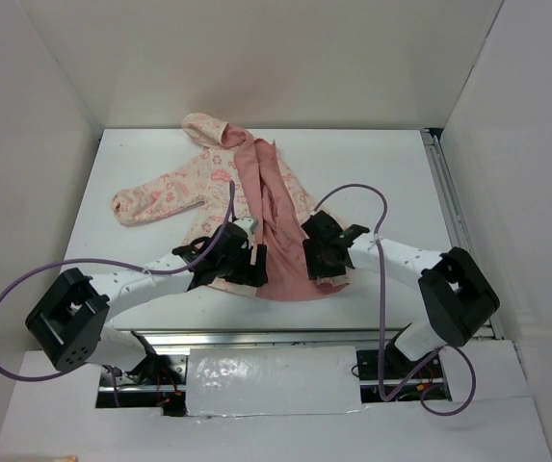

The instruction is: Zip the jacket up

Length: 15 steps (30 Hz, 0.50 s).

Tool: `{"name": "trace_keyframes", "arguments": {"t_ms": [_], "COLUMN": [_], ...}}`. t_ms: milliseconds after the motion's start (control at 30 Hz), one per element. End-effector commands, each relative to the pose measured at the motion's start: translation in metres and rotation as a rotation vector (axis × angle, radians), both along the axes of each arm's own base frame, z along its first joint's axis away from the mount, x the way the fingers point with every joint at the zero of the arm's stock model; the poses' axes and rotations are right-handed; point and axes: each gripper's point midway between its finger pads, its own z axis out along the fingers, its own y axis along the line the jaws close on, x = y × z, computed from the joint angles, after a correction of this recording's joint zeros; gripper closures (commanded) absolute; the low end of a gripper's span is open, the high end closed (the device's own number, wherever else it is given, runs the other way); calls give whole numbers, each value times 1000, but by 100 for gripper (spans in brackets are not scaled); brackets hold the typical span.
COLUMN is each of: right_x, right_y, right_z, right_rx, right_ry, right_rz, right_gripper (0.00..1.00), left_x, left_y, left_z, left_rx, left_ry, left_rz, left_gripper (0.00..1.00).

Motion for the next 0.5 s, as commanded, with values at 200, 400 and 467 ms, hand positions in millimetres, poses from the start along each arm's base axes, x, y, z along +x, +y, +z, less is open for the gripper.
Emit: {"name": "trace_keyframes", "arguments": {"t_ms": [200,400,467], "right_x": [0,2,2], "right_y": [4,6,5], "right_z": [-20,-29,-30], "right_rx": [-24,-32,-41], "right_ry": [46,72,69], "right_rz": [-6,-24,-35], "right_gripper": [53,55,65], "left_x": [4,5,5], "left_y": [9,11,12], "left_z": [4,4,4], "left_rx": [11,21,23], "left_ry": [-22,-21,-21], "left_rz": [40,48,53], "left_gripper": [14,14,14]}}
